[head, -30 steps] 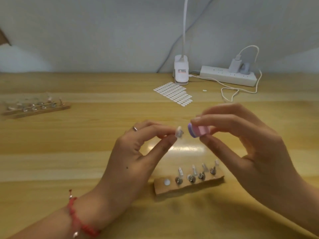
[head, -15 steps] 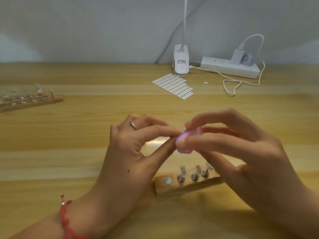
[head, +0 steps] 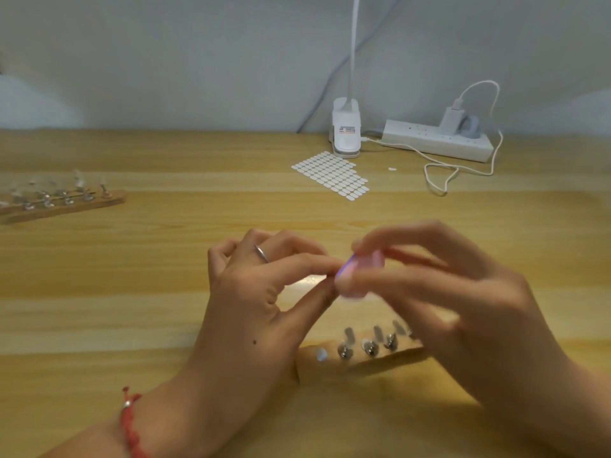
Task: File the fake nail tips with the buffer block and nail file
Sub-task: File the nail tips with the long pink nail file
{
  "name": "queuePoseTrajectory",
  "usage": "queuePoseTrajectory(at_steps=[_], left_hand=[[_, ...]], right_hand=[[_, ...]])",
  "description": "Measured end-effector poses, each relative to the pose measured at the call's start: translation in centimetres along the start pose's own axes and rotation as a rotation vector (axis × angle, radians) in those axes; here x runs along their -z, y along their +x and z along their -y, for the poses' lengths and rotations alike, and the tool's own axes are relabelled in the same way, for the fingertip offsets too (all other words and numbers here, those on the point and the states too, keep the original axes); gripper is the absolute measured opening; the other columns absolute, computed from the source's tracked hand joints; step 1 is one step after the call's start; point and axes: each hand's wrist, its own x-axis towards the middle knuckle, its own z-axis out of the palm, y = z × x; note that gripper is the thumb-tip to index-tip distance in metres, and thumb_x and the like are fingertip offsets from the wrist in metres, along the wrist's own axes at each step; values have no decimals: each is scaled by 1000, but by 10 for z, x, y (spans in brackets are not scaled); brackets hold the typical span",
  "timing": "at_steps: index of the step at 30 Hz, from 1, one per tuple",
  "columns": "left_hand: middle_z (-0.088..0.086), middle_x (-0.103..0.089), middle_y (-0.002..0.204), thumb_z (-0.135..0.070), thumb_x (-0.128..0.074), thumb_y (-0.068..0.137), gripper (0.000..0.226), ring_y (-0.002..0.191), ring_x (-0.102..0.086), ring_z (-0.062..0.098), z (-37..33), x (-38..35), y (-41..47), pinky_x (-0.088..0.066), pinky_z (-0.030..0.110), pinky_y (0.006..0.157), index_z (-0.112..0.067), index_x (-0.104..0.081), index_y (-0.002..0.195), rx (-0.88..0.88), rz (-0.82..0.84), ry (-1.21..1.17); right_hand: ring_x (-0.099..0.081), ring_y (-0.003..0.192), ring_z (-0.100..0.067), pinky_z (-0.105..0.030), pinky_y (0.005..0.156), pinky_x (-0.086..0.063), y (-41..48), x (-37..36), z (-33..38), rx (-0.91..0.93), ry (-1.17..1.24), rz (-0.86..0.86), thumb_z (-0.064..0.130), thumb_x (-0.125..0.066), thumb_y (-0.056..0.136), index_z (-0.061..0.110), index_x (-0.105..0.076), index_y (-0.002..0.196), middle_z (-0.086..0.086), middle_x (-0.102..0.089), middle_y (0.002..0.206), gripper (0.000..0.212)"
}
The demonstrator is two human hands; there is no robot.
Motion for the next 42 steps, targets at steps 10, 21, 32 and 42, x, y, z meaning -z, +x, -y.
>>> queuePoseTrajectory(at_steps=[10,21,32,42], left_hand=[[-23,-62,94,-46,-58,85,7,100,-54,1,0,0,0,-23,27,89,-49,-63,83,21,-8,9],[-23,-61,95,-45,-57,84,9,100,-53,-1,0,0,0,-24,27,89,-47,-64,88,17,-6,-7],[-23,-62,93,-46,-57,85,7,99,-55,1,-2,0,1,-23,25,88,-52,-59,85,15,-11,2],[-23,-61,92,-44,-58,85,7,99,-54,4,-1,0,0,-23,27,88,-50,-61,88,1,-1,17]], right_hand=[[-64,99,-9,-15,94,-48,-1,-1,1,-15,2,-22,-2,-63,88,14,-75,103,-13,-63,105,24],[-68,95,-20,-19,86,-51,-4,-3,6,6,37,23,-1,-63,88,19,-75,104,-9,-62,107,28],[-66,95,-14,-15,87,-48,-2,-1,0,-12,-5,-16,3,-66,90,19,-73,106,-9,-63,104,24],[-67,97,-14,-22,85,-53,-1,-1,-1,11,-23,-23,2,-66,89,17,-76,102,-8,-66,106,22]])
